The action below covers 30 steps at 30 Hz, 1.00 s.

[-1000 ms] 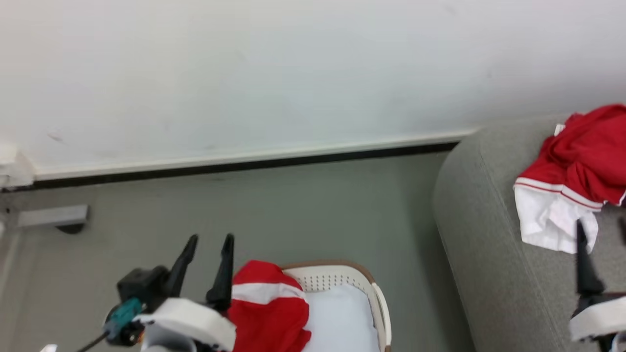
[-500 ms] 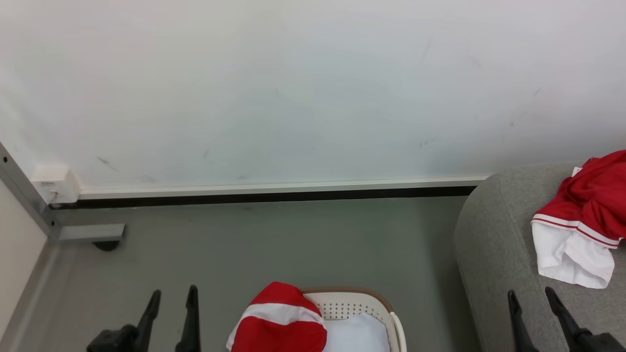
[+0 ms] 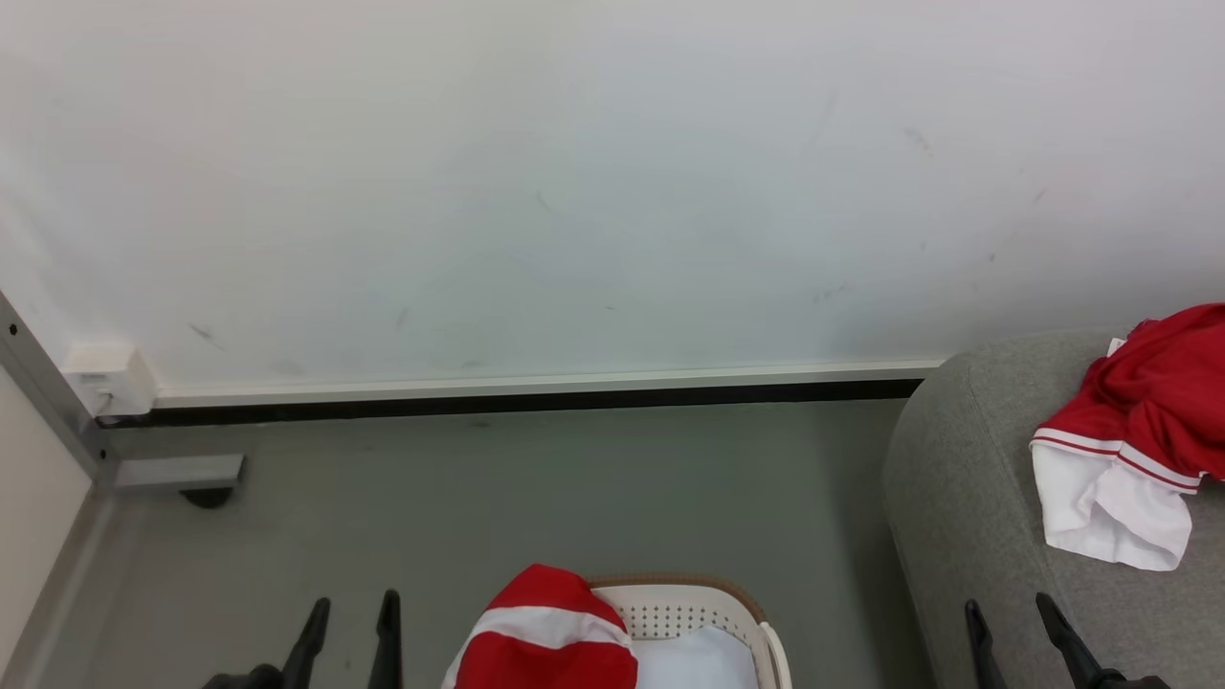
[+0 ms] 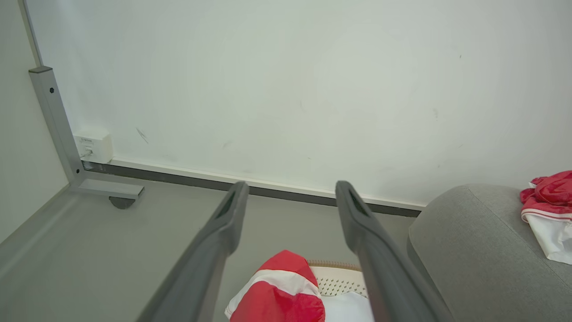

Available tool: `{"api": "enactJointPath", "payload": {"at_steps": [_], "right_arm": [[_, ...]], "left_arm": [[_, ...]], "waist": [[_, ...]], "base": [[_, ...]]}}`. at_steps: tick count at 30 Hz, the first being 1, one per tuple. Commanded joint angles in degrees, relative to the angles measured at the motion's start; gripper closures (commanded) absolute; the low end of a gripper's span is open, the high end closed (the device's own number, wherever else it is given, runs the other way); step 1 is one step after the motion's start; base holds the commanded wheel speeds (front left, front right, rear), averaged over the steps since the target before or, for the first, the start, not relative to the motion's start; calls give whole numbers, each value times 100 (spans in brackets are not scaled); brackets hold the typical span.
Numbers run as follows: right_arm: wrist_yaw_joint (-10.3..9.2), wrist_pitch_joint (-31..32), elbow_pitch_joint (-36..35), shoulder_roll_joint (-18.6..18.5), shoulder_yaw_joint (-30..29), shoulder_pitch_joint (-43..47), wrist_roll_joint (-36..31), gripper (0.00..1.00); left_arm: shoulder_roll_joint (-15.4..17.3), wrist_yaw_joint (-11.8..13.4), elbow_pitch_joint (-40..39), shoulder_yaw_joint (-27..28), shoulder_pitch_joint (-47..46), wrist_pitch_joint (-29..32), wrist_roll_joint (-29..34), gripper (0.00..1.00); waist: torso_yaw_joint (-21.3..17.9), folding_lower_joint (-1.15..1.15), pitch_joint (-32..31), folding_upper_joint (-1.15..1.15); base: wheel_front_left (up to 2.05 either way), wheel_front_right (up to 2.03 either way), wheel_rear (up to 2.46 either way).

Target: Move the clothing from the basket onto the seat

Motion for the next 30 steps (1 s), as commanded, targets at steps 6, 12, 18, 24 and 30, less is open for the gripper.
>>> {"api": "enactJointPath", "payload": {"at_steps": [6, 12, 18, 24, 30], "right_arm": [[-15, 0, 48, 21, 19, -27, -17, 0], [-15, 0, 63, 26, 47, -72, -21, 0], [-15, 0, 76, 29, 89, -107, -35, 0], [-15, 0, 59, 27, 175, -154, -5, 0], [-15, 0, -34, 26, 242, -269, 7, 0]], "left_arm": [[-102, -146, 89, 129, 3, -3, 195, 0], [-156, -225, 132, 224, -46, -3, 271, 0], [-181, -283, 132, 283, -88, -3, 352, 0], [-196, -312, 141, 214, -183, -3, 435, 0], [-199, -340, 231, 26, -460, -3, 519, 0]], "waist": [[22, 0, 10, 0], [4, 0, 40, 0], [-77, 0, 75, 0], [-224, 0, 147, 0], [-408, 0, 297, 0]], "base": [[0, 0, 0], [0, 0, 0], [0, 0, 0], [0, 0, 0], [0, 0, 0]]}}
